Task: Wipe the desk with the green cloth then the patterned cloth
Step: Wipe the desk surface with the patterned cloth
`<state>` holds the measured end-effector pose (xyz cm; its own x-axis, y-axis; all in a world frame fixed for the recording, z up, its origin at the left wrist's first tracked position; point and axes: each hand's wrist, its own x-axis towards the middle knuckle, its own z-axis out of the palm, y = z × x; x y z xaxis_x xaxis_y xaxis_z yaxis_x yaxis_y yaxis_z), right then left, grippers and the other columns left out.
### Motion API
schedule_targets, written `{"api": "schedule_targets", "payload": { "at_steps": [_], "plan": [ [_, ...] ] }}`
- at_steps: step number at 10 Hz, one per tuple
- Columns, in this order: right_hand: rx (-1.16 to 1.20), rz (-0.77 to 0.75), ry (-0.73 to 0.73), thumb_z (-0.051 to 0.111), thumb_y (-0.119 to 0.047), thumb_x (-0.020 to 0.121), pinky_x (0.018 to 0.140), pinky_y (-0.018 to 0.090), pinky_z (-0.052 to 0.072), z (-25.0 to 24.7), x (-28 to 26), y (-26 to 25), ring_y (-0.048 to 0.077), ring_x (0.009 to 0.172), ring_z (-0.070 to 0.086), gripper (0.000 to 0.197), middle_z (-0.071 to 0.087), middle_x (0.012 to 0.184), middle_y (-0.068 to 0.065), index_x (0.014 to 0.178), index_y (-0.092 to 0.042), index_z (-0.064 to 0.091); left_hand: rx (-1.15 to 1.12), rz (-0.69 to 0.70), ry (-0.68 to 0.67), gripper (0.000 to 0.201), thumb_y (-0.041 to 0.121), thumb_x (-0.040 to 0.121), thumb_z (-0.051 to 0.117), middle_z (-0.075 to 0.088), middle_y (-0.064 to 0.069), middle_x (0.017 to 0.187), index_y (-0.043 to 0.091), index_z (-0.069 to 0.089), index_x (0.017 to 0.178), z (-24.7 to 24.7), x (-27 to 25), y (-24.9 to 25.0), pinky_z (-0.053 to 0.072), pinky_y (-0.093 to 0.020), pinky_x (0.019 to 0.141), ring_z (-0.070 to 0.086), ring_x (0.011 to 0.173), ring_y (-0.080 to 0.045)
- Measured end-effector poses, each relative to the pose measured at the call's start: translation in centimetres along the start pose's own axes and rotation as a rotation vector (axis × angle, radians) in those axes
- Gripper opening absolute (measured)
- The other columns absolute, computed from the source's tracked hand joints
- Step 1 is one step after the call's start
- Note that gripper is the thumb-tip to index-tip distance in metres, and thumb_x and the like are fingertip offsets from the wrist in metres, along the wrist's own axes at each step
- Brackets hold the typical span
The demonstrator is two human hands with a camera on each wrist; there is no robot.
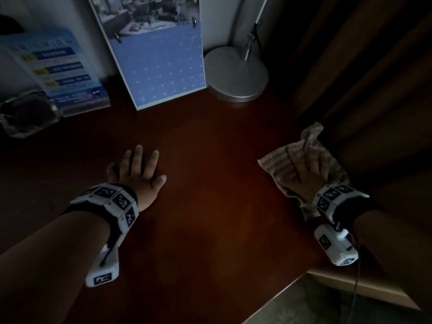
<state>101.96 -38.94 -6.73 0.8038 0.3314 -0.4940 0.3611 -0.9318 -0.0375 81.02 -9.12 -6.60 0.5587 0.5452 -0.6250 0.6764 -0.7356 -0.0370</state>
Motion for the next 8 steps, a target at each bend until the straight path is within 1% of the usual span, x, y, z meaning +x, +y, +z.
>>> {"api": "schedule_targets", "payload": {
  "at_steps": [1, 2, 3, 4, 5, 6, 7, 8],
  "plan": [
    [0.139, 0.086, 0.012, 0.051, -0.067, 0.081, 0.113, 0.059, 0.001, 1.3, -1.6, 0.3, 0.033, 0.141, -0.024, 0.087, -0.027, 0.155, -0.004, 0.142, -0.054, -0.010, 0.008, 0.009, 0.022, 0.062, 0.055, 0.096, 0.009, -0.033, -0.001, 0.152, 0.035, -0.026, 0.144, 0.1, 0.2, 0.1, 0.000, -0.050, 0.116, -0.021, 0.143, -0.023],
    [0.105, 0.045, 0.089, 0.044, -0.079, 0.072, 0.114, 0.060, 0.007, 3.1, -2.6, 0.7, 0.035, 0.142, -0.020, 0.091, -0.024, 0.156, -0.003, 0.142, -0.054, -0.009, 0.012, 0.008, 0.037, 0.062, 0.055, 0.096, 0.010, -0.031, -0.001, 0.153, 0.035, -0.024, 0.145, 0.3, 0.2, 0.1, 0.000, -0.050, 0.116, -0.019, 0.144, -0.022],
    [0.165, 0.031, -0.007, 0.051, -0.064, 0.083, 0.113, 0.058, 0.007, 4.2, -5.2, 0.5, 0.036, 0.141, -0.024, 0.087, -0.030, 0.153, -0.007, 0.141, -0.053, -0.012, -0.005, 0.014, 0.046, 0.062, 0.055, 0.097, 0.010, -0.030, -0.001, 0.154, 0.035, -0.023, 0.145, 0.2, -0.1, 0.2, -0.001, -0.049, 0.115, -0.019, 0.144, -0.023],
    [0.094, 0.031, -0.047, 0.048, -0.071, 0.080, 0.111, 0.065, 0.006, 5.6, -8.0, 0.3, 0.031, 0.141, -0.027, 0.089, -0.035, 0.150, -0.010, 0.128, -0.062, -0.026, -0.001, 0.017, 0.055, 0.062, 0.054, 0.097, 0.011, -0.029, -0.001, 0.154, 0.035, -0.022, 0.145, 0.4, -0.1, 0.2, -0.001, -0.049, 0.115, -0.018, 0.144, -0.022],
    [-0.039, 0.033, -0.015, 0.040, -0.078, 0.077, 0.108, 0.070, 0.004, 7.0, -9.4, 0.3, 0.030, 0.142, -0.024, 0.089, -0.036, 0.150, -0.007, 0.128, -0.059, -0.030, -0.008, 0.018, 0.066, 0.062, 0.055, 0.097, 0.011, -0.028, 0.000, 0.154, 0.036, -0.022, 0.145, 0.4, -0.1, 0.1, 0.000, -0.050, 0.115, -0.018, 0.144, -0.022],
    [-0.061, 0.028, -0.038, 0.039, -0.079, 0.075, 0.107, 0.071, 0.002, 7.0, -9.2, 0.6, 0.030, 0.141, -0.026, 0.090, -0.039, 0.148, -0.008, 0.130, -0.060, -0.030, -0.012, 0.011, 0.075, 0.062, 0.056, 0.096, 0.012, -0.027, 0.000, 0.155, 0.037, -0.020, 0.146, 0.4, 0.0, 0.1, 0.001, -0.051, 0.115, -0.017, 0.144, -0.022],
    [-0.038, 0.037, -0.030, 0.043, -0.077, 0.077, 0.107, 0.071, 0.002, 6.3, -8.3, 1.1, 0.029, 0.141, -0.025, 0.088, -0.037, 0.149, -0.011, 0.135, -0.060, -0.021, -0.009, 0.011, 0.077, 0.062, 0.056, 0.096, 0.013, -0.027, 0.000, 0.155, 0.036, -0.020, 0.146, 0.4, -0.1, 0.2, 0.001, -0.051, 0.115, -0.016, 0.144, -0.022],
    [0.054, 0.103, 0.023, 0.042, -0.078, 0.075, 0.106, 0.072, 0.003, 4.9, -6.3, 2.1, 0.028, 0.143, -0.020, 0.085, -0.032, 0.152, -0.014, 0.135, -0.063, -0.016, -0.015, 0.008, 0.075, 0.062, 0.055, 0.097, 0.013, -0.028, 0.001, 0.154, 0.037, -0.021, 0.145, 0.4, -0.3, 0.2, 0.000, -0.050, 0.115, -0.018, 0.144, -0.022]
  ]
}}
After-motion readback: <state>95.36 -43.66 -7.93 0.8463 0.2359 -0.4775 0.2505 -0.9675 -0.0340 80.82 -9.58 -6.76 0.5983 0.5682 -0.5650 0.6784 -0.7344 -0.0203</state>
